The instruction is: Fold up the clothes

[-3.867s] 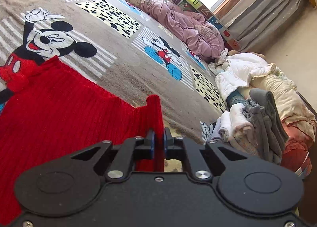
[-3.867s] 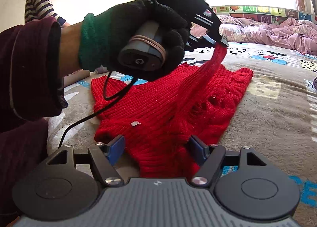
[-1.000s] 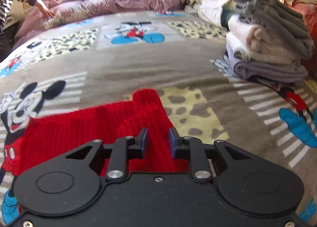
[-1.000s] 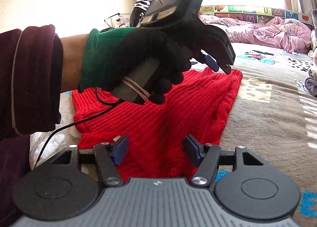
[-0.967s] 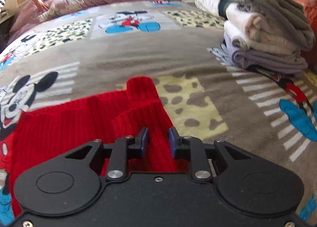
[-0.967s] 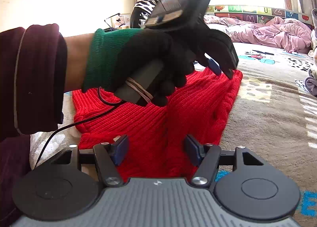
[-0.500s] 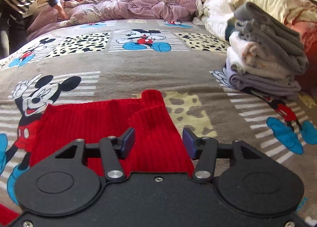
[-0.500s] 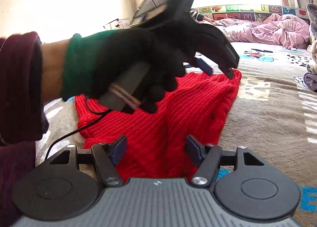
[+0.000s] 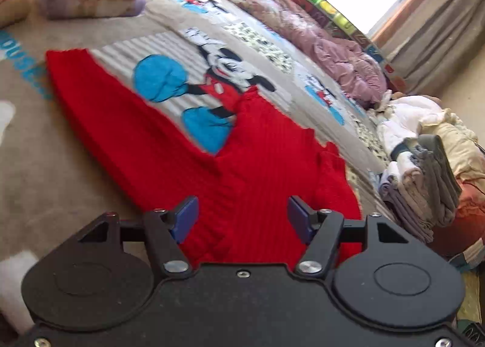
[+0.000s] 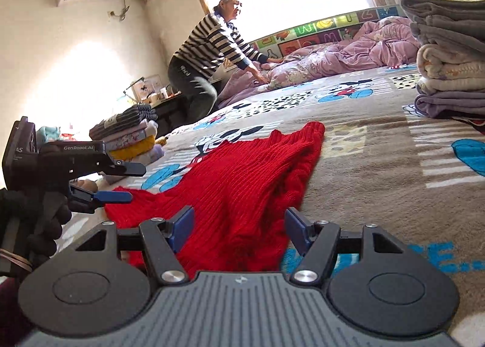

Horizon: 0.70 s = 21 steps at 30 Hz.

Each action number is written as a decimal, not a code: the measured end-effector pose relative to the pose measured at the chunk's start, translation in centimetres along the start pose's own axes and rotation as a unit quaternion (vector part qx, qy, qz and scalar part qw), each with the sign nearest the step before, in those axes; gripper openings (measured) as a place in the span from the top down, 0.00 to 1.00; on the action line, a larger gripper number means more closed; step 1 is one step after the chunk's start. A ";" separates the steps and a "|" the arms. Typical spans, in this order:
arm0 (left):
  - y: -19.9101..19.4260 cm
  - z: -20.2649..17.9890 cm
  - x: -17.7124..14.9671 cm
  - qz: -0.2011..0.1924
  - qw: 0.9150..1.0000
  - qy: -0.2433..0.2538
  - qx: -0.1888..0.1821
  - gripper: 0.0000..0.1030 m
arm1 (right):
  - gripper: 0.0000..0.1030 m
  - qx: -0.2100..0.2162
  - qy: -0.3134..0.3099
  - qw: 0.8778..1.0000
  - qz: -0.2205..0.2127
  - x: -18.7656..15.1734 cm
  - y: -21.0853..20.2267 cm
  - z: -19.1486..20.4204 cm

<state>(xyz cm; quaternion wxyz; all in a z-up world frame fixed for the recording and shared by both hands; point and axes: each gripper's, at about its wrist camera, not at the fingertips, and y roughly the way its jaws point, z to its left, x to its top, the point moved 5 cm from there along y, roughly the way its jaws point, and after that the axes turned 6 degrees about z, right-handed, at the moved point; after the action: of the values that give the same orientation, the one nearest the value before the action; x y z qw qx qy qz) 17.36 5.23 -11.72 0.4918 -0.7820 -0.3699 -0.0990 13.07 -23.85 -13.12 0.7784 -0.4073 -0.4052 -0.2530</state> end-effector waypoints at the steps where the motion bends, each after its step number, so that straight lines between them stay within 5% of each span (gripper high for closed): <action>1: -0.5 1.3 -0.5 0.007 1.000 -0.019 0.014 0.37 | 0.36 -0.001 -0.015 1.000 0.010 -0.4 0.1 0.8; 4: -1.5 3.8 -0.8 0.027 0.998 -0.011 0.062 0.34 | 0.35 -0.023 -0.053 0.997 0.053 -1.7 0.6 2.8; 13: -1.8 4.2 -3.3 0.082 0.991 0.090 0.062 0.16 | 0.27 -0.097 -0.064 0.986 0.118 -4.4 -0.5 4.4; 21: -1.8 2.4 -7.7 0.098 0.962 0.229 0.108 0.00 | 0.08 -0.130 -0.040 0.979 0.154 -6.5 -1.0 4.8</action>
<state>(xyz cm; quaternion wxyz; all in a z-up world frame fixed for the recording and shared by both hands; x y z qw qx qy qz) 10.19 3.95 -15.67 0.6521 -0.7132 -0.1771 -0.1865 6.79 -19.92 -16.47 0.7317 -0.5724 -0.3319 -0.1638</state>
